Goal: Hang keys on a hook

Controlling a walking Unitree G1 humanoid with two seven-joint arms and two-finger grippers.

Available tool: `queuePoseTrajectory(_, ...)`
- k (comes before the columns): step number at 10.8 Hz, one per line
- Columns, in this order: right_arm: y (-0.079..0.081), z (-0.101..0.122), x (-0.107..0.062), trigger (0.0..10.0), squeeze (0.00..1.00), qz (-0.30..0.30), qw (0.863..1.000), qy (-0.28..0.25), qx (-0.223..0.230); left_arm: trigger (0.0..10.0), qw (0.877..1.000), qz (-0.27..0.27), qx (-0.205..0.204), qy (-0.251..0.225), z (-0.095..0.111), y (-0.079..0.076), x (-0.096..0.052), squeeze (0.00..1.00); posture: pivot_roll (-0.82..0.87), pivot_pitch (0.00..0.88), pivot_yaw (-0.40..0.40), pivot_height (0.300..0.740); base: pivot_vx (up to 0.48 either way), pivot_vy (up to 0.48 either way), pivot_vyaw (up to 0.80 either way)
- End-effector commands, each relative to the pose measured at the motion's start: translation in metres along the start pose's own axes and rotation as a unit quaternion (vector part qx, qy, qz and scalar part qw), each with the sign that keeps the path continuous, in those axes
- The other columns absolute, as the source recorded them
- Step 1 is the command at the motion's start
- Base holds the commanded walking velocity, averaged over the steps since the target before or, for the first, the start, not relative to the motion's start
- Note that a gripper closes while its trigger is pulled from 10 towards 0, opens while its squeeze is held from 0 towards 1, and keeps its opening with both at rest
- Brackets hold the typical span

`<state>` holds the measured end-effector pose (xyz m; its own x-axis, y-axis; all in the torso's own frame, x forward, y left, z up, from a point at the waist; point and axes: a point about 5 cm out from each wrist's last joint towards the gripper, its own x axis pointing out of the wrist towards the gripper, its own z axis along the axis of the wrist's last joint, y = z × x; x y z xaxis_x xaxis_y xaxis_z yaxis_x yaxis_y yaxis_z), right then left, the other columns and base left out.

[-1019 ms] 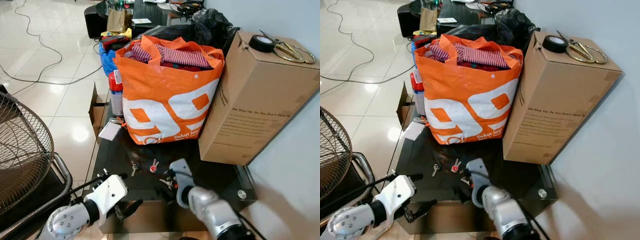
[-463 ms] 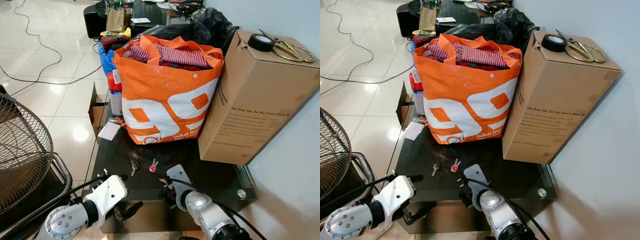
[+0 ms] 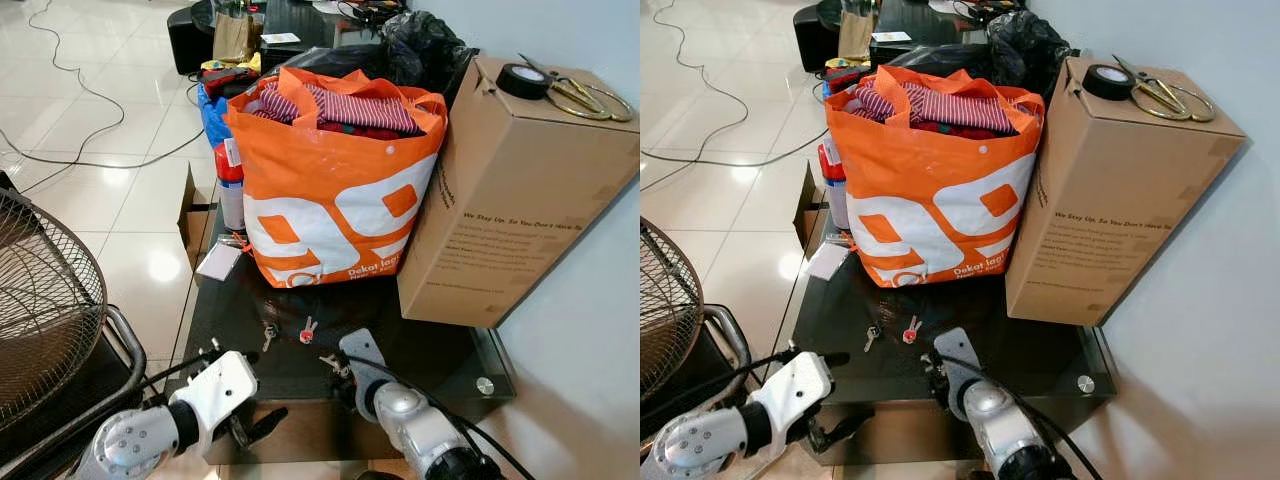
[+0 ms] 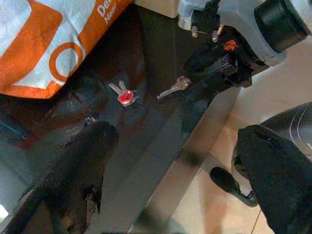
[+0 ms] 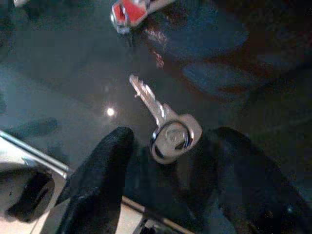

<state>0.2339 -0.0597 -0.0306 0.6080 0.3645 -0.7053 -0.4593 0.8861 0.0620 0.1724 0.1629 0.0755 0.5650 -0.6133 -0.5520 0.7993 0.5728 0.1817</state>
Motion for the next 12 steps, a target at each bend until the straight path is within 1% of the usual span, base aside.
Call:
queuePoseTrajectory(1,0.004,0.002,0.001,0.0,0.00,0.003,1.000,-0.004,0.013,10.0,1.000,-0.007,0.006,-0.002,0.002,-0.001,0.001,0.00,-0.07,0.029,-0.051,0.740,0.000,0.000,0.00)
queuePoseTrajectory(4,0.000,0.003,0.003,0.0,0.00,0.001,1.000,-0.003,0.017,10.0,1.000,-0.005,0.006,-0.005,0.003,0.001,0.003,0.00,-0.06,0.019,-0.054,0.740,0.000,0.000,0.00)
queuePoseTrajectory(7,0.000,0.000,0.003,0.0,0.00,0.000,1.000,0.004,0.012,10.0,1.000,-0.008,0.007,-0.004,0.003,-0.001,0.003,0.00,-0.07,0.021,-0.053,0.740,0.000,0.000,0.00)
queuePoseTrajectory(9,-0.004,0.000,0.002,0.0,0.00,-0.004,1.000,0.008,0.007,10.0,1.000,-0.011,0.006,-0.005,0.004,-0.003,0.006,0.00,-0.07,0.018,-0.052,0.740,0.000,0.000,0.00)
queuePoseTrajectory(11,-0.004,0.000,0.002,0.0,0.00,-0.004,1.000,0.008,0.007,10.0,1.000,-0.011,0.006,-0.005,0.004,-0.003,0.006,0.00,-0.07,0.018,-0.052,0.740,0.000,0.000,0.00)
queuePoseTrajectory(12,-0.010,0.003,0.002,0.0,0.00,-0.010,1.000,0.005,0.004,10.0,1.000,-0.013,0.007,-0.011,0.006,-0.002,0.010,0.00,-0.10,0.000,-0.043,0.740,0.000,0.000,0.00)
